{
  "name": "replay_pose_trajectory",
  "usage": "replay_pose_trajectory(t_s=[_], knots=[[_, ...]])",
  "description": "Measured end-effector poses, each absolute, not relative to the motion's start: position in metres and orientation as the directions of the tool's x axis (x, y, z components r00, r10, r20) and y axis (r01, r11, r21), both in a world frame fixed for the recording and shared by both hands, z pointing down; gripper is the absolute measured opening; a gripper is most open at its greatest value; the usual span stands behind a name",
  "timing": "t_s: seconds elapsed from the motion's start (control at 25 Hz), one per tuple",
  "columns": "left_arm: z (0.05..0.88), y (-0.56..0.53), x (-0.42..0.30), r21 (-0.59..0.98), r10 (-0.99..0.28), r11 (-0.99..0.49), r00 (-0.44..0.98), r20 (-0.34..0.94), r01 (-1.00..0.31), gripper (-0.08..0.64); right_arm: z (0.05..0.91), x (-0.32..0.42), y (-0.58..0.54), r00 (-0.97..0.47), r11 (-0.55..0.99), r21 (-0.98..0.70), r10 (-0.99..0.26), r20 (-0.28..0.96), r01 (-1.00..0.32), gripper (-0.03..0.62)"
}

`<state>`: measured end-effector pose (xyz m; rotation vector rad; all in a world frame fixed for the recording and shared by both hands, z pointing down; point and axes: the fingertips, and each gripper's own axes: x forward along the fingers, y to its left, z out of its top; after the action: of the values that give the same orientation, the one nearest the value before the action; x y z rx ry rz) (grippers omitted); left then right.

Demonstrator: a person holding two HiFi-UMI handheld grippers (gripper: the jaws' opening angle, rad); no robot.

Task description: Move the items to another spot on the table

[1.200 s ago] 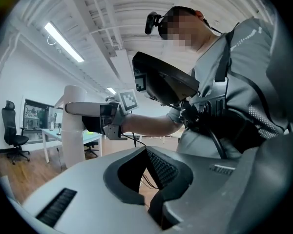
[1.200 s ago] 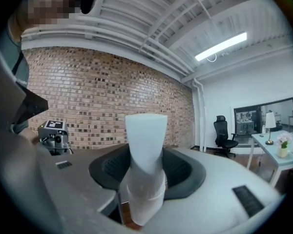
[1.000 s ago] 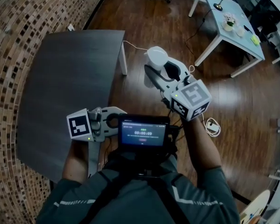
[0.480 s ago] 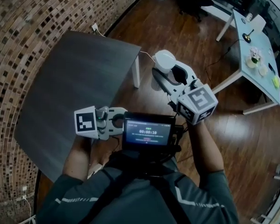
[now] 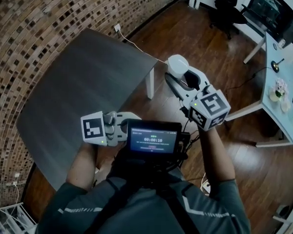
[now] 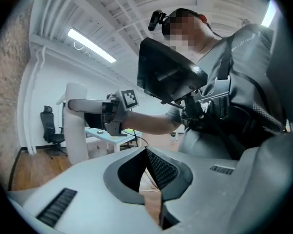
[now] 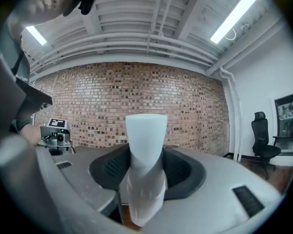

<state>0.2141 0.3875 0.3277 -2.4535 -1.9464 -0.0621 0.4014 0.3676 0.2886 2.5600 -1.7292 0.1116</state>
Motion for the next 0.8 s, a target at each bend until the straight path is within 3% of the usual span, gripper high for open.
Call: replay_pose_trajectory(t_s=[0.12,0.36,0.64,0.8], knots=[[0.329,0.360,0.244,-0.016,0.912,-0.407,0.407,0.040,0.913,0.003,0.288,0.418,0.356,0.349,-0.351,-0.010,-0.934,0.080,-0.936,0.201],[0.311,0.265,0.304,-0.066,0.667,-0.745,0.740,-0.089,0.663,0.003,0.289,0.458,0.319,0.318,-0.319,0.001,-0.944,0.083,-0.948,0.201],[0.277,0.163,0.356,-0.115,0.315,-0.948,0.930,-0.189,0.298,0.003,0.286,0.498,0.252,0.262,-0.262,0.012,-0.960,0.098,-0.965,0.201],[0.245,0.095,0.370,-0.129,0.069,-0.991,0.952,-0.298,0.031,0.003,0.288,0.519,0.212,0.233,-0.233,0.009,-0.968,0.097,-0.972,0.201]])
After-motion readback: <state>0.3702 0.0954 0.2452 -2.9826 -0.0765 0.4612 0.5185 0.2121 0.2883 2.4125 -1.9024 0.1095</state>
